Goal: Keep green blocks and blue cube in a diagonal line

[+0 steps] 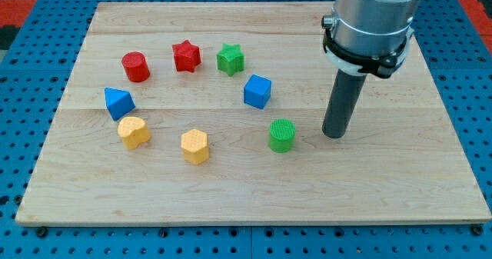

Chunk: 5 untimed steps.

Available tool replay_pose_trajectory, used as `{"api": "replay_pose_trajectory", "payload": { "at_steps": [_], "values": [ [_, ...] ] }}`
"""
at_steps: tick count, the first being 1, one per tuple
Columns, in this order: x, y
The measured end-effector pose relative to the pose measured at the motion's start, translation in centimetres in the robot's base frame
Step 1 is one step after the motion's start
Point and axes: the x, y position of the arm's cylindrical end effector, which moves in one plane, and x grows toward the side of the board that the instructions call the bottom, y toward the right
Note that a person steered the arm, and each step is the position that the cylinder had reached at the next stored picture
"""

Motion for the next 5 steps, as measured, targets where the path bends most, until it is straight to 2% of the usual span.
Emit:
{"api": "replay_pose_trajectory", "payload": {
  "at_steps": [1, 2, 3, 5],
  "values": [
    [0.0, -3.7],
    [0.5, -4.3],
    [4.0, -3.2],
    [-0.6, -7.6]
  ]
}}
